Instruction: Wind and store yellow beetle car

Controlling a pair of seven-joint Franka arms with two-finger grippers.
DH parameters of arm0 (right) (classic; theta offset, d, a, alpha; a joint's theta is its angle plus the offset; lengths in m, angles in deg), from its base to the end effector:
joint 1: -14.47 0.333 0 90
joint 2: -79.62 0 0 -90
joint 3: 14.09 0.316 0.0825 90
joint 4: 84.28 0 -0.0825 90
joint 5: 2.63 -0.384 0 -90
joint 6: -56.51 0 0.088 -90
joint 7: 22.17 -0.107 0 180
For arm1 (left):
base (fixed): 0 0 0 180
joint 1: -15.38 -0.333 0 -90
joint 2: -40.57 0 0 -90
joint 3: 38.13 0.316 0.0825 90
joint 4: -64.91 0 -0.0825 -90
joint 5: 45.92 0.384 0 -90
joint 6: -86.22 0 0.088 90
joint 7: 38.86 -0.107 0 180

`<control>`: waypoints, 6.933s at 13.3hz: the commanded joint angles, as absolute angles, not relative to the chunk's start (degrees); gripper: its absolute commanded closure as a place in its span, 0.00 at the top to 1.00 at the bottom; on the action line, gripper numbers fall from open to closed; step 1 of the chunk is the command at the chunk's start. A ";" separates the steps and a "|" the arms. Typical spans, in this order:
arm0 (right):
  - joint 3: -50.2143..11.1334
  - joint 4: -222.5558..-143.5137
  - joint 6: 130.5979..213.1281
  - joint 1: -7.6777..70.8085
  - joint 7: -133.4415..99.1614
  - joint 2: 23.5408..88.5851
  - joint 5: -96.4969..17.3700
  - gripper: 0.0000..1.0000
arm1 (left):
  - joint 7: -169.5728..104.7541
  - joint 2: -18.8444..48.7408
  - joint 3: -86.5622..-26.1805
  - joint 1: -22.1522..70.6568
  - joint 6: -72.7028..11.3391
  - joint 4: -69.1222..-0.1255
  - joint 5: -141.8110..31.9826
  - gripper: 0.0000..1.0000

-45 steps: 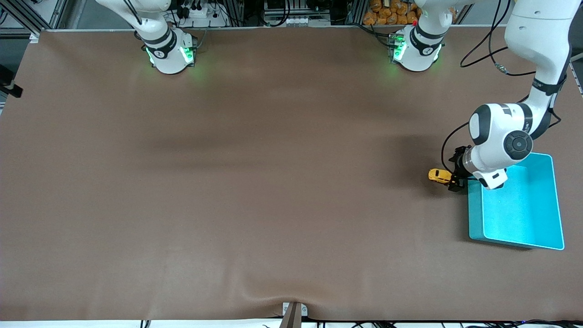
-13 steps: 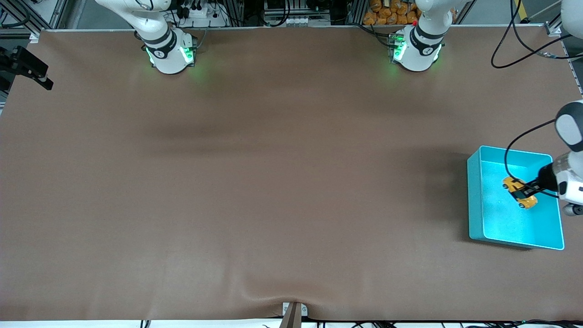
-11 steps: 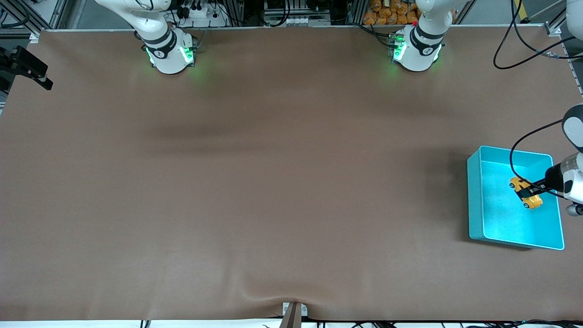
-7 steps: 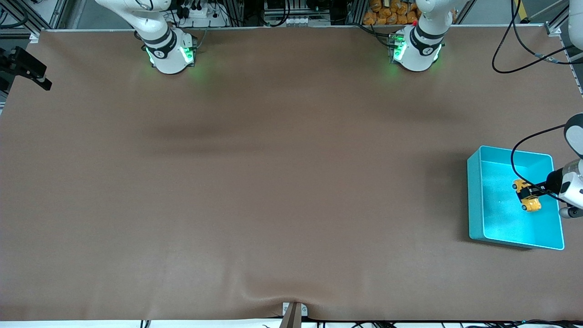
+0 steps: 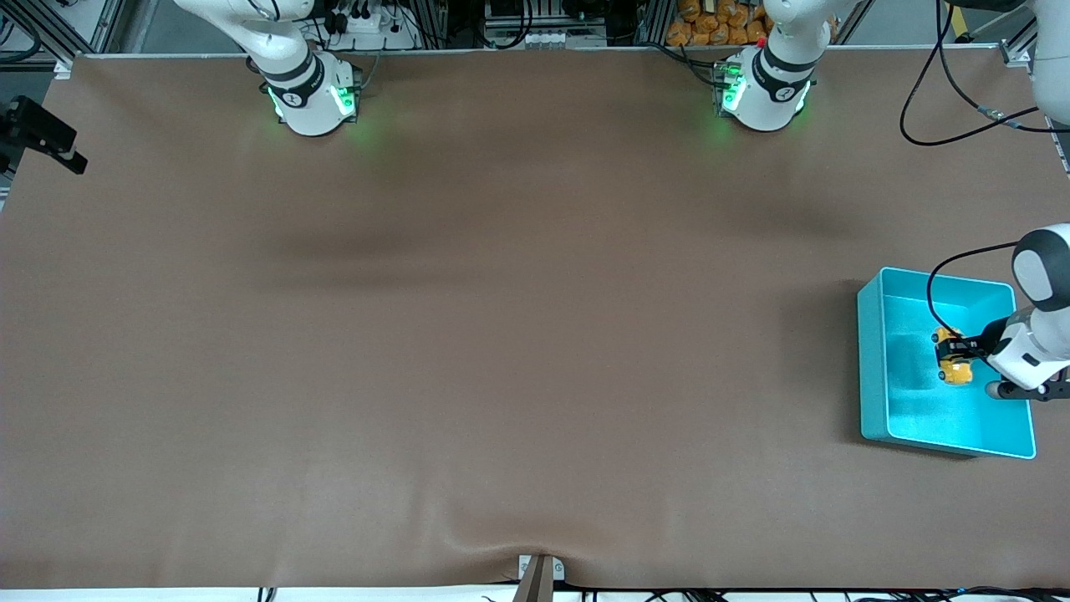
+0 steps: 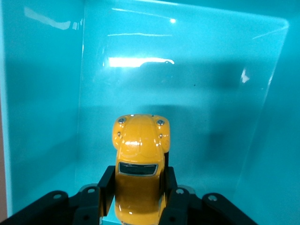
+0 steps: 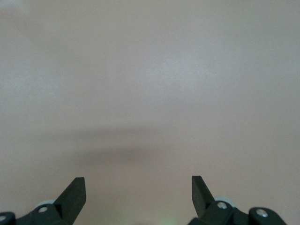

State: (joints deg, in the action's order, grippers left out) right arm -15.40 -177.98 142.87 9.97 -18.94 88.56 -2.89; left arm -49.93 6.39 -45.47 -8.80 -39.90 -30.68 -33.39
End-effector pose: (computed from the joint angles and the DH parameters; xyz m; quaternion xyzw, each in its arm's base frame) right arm 0.4956 -0.0510 0.6707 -0.9996 0.0222 -0.0142 0.0029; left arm 0.6415 0.2117 0.2563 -0.9983 0.0068 0.0392 0.0419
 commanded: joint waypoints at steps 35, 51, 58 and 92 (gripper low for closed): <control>-20.42 -169.79 140.09 16.40 -22.79 82.25 -5.88 1.00 | -38.97 35.02 -48.59 5.16 -11.18 -31.68 -38.53 1.00; -20.51 -169.79 140.00 16.67 -22.00 82.16 -5.44 1.00 | -34.64 41.89 -40.33 16.52 8.17 -19.81 -46.45 1.00; -20.60 -169.79 140.09 16.40 -22.26 82.16 -5.35 1.00 | -37.72 41.71 -40.33 16.35 9.05 -19.73 -45.83 1.00; -20.60 -169.79 140.27 16.49 -22.35 81.99 -5.35 1.00 | -39.65 41.27 -41.39 14.76 6.41 -19.73 -46.10 1.00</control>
